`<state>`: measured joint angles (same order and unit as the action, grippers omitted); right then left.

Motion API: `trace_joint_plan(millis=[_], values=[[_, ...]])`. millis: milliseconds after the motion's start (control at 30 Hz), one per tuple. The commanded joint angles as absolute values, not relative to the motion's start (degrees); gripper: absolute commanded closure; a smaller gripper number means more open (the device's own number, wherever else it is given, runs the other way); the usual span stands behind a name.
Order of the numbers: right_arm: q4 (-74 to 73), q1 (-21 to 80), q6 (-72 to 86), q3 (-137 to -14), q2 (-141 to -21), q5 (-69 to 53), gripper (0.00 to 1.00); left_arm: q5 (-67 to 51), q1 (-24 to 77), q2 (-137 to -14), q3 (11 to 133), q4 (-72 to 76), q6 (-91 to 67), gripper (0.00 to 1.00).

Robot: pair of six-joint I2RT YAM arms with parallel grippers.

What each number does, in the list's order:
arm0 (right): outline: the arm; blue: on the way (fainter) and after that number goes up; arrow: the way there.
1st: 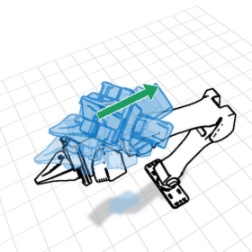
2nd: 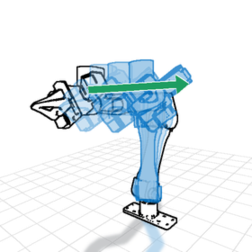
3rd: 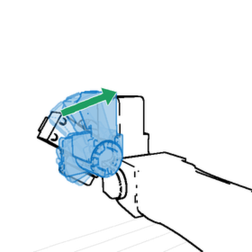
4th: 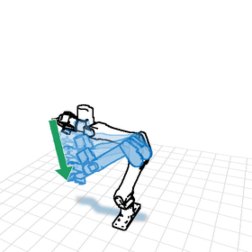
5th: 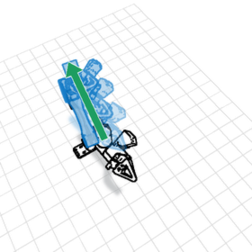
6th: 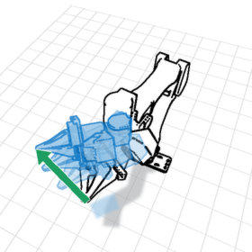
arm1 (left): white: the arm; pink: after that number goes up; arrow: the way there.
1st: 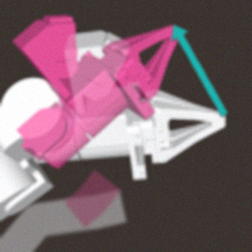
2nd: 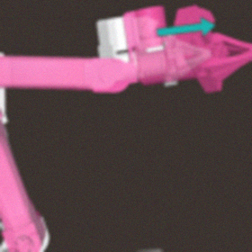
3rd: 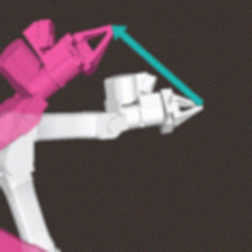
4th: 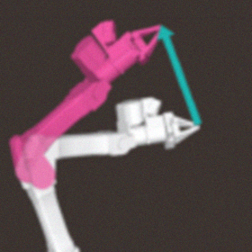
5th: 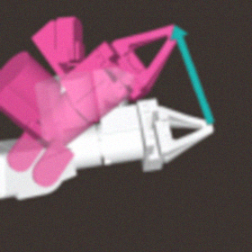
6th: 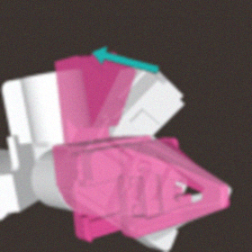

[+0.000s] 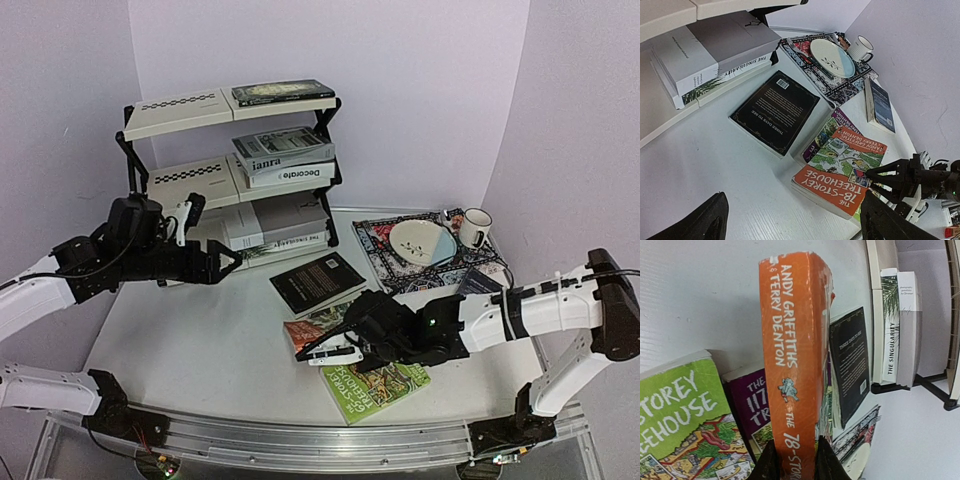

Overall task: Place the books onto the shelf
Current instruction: Place the book on the book pile, then pick up the book from the book pile.

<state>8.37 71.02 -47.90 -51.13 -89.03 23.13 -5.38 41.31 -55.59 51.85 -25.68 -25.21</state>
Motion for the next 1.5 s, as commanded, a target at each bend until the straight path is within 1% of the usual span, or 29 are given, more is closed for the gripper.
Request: trace_joint_plan(millis=[0, 67, 100, 133, 167, 200, 333, 467, 500, 600, 700, 800, 933, 1100, 1233, 1467], values=[[2.7, 70.9, -37.2, -53.7, -89.4, 19.1, 0.74, 2.3, 47.0, -55.6, 50.0, -19.9, -20.2, 0.08], [1.8, 70.2, -34.6, -54.4, -89.0, 16.1, 0.47, 5.5, 49.7, -55.9, 49.7, -18.7, -19.0, 0.06], [1.7, 69.6, -33.8, -54.4, -88.0, 14.3, 0.28, 5.9, 50.3, -56.5, 49.6, -18.2, -18.4, 0.05], [1.6, 69.1, -32.7, -54.3, -87.1, 12.0, 0.17, 6.0, 50.6, -57.5, 49.7, -17.9, -18.2, 0.05], [1.6, 68.4, -31.8, -54.2, -86.0, 10.6, 0.12, 5.9, 50.7, -58.4, 49.8, -17.7, -18.0, 0.05], [1.7, 67.8, -31.1, -53.9, -84.8, 9.1, 0.10, 5.7, 50.9, -59.6, 50.0, -17.6, -17.8, 0.05], [1.4, 64.5, -24.3, -52.0, -80.2, 2.5, 0.09, 5.6, 52.4, -63.3, 49.6, -15.2, -16.8, 0.05], [0.6, 56.7, -10.8, -50.4, -76.6, -13.3, 0.10, 5.5, 54.1, -64.9, 48.4, -11.3, -14.6, 0.04], [0.6, 54.9, -7.7, -50.2, -76.4, -15.4, 0.11, 5.7, 54.8, -65.5, 48.3, -10.6, -13.8, 0.04], [-1.9, 50.6, 3.9, -51.3, -78.3, -20.8, 0.16, 7.6, 58.1, -68.3, 48.5, -8.8, -10.4, 0.05], [-4.2, 48.5, 13.6, -51.8, -81.2, -20.3, 0.19, 12.3, 63.9, -71.7, 49.5, -7.2, -4.8, 0.05], [-4.4, 47.3, 24.7, -50.3, -82.3, -20.1, 0.18, 15.4, 68.7, -76.3, 51.5, -7.2, -0.3, 0.05], [-3.4, 44.8, 35.9, -46.4, -81.8, -19.9, 0.18, 19.7, 73.2, -82.1, 54.5, -7.2, 3.6, 0.05], [-1.9, 41.9, 42.0, -42.1, -80.2, -22.5, 0.22, 26.4, 79.1, -90.0, 59.2, -7.2, 7.3, 0.05], [-0.9, 40.0, 45.1, -38.8, -78.5, -23.9, 0.26, 29.1, 80.8, -95.0, 62.6, -7.3, 8.9, 0.05], [13.3, 36.7, 54.5, -33.3, -82.2, -32.2, 0.32, 29.2, 81.0, -98.6, 64.2, -7.6, 9.3, 0.07]])
